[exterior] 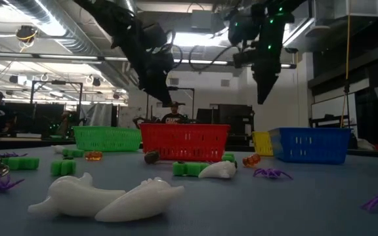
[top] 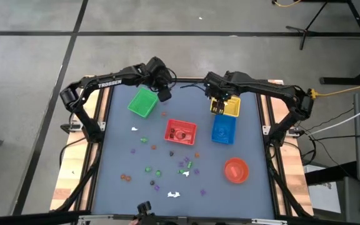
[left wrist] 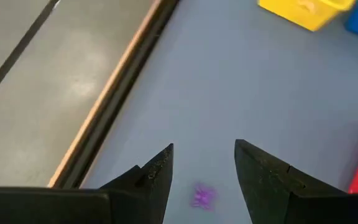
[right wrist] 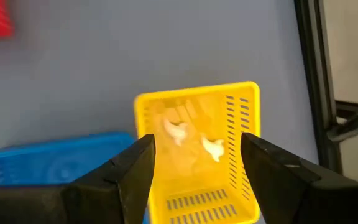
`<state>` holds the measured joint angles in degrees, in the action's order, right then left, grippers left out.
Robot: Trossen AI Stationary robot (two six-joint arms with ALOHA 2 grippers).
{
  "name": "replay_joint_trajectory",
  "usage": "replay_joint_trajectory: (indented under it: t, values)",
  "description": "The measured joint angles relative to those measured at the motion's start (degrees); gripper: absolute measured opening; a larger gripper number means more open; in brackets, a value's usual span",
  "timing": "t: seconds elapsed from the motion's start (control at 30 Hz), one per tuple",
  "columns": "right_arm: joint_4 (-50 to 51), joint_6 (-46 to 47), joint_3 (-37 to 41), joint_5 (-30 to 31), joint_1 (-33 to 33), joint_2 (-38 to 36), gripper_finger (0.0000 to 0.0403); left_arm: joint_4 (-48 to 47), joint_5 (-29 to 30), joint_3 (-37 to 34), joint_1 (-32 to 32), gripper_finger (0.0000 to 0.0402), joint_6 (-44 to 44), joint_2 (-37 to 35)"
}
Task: Sort Halloween decoration
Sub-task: Put the orange pumpkin toy into the green bin
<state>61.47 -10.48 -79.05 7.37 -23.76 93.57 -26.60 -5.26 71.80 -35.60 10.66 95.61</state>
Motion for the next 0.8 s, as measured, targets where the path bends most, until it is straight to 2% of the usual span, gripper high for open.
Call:
replay_joint_trajectory:
  t: [0.23,0.47,0.8]
  values:
    - [-0.1,1.6,0.0,-1.0,5.8,-3.5,0.0237,0.1,-0.3,-4.1,1.0,0.0155,6.4,0.0]
    - [-1.5,1.7,0.0,-1.0,11.0,-3.5,0.0237,0.2,-0.3,-7.7,2.0,0.0155,8.0,0.0]
    - [-1.5,1.7,0.0,-1.0,15.3,-3.3,0.0237,-0.1,-0.5,-8.6,7.4,0.0155,14.4,0.0]
